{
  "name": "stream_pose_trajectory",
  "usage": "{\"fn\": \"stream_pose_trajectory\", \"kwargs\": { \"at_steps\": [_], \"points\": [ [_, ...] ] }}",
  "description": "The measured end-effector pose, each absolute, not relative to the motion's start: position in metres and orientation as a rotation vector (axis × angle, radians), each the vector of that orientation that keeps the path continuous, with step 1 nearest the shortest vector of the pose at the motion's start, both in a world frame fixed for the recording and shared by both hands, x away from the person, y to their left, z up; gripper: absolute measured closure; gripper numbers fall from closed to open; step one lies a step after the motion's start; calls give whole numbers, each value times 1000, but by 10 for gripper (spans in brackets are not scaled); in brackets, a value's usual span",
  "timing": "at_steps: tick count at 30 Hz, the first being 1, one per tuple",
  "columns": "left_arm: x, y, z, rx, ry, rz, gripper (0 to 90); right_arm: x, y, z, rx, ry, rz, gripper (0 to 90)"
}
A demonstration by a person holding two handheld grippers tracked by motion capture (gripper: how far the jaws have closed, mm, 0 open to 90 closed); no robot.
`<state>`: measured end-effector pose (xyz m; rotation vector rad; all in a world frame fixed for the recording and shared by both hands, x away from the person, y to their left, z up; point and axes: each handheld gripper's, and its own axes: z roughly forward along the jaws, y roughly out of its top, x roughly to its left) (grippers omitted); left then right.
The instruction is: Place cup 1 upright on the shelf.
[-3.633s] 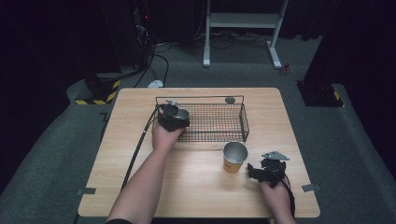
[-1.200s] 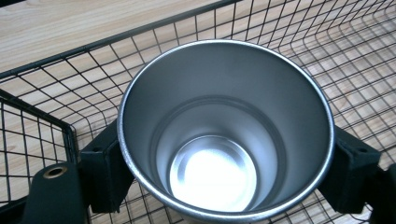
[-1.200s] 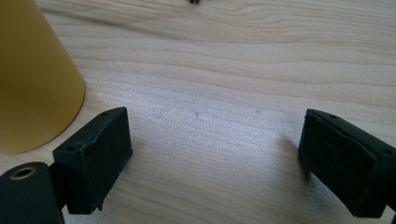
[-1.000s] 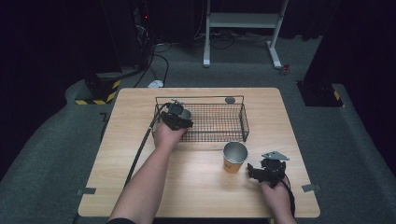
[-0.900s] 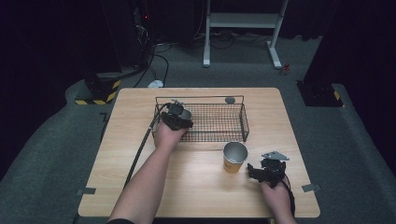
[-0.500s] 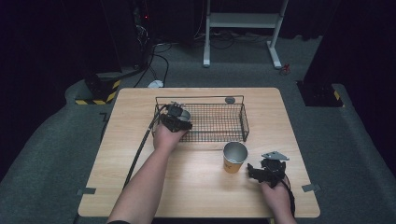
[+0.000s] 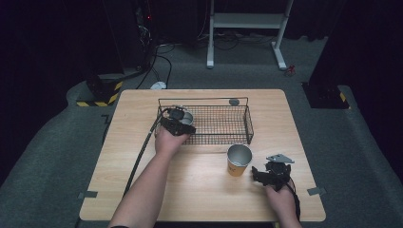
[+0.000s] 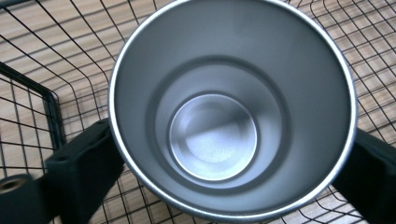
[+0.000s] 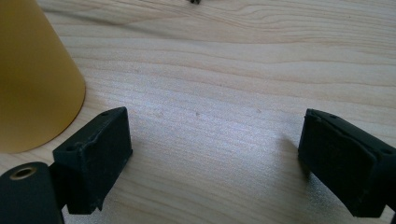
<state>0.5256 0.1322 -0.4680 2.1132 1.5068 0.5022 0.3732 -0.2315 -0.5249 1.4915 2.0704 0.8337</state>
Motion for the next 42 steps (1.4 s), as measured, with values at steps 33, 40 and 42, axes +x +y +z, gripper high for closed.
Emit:
{"fn": "stream_pose_trajectory", "kwargs": {
  "at_steps": [33,40,42],
  "points": [
    [515,140,-458,2035,1477,529,6,373,-232,-525,1491,2070,834,90],
    [509,141,-451,2022,1449,534,6,373,-232,-525,1489,2071,833,90],
    [507,141,-449,2021,1442,540,6,373,-231,-525,1492,2070,834,91]
  ]
}}
